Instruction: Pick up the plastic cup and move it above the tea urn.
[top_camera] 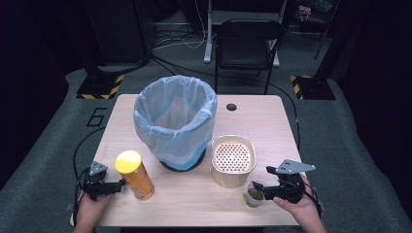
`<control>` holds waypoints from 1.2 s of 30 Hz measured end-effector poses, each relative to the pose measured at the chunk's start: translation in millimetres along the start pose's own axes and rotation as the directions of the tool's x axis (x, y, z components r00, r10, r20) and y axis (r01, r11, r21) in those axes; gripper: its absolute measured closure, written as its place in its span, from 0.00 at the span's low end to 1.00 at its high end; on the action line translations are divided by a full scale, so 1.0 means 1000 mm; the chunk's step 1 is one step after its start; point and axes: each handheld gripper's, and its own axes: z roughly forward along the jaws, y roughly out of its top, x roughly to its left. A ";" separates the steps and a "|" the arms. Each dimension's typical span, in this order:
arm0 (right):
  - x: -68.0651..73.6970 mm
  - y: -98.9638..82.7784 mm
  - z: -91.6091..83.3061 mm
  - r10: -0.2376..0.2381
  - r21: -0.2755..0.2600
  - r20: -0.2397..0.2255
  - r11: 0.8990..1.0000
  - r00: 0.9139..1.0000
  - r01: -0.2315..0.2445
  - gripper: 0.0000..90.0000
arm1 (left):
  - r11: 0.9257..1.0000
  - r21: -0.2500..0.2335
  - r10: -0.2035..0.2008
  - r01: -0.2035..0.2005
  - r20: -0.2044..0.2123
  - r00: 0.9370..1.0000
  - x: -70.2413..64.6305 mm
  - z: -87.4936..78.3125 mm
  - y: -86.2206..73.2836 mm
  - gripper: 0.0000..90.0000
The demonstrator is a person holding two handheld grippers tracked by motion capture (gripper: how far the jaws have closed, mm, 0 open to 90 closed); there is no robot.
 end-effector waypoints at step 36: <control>0.025 -0.036 0.027 0.002 0.064 0.031 0.998 1.000 -0.004 0.21 | 1.000 0.000 0.000 0.000 0.000 1.000 0.000 0.000 0.000 0.07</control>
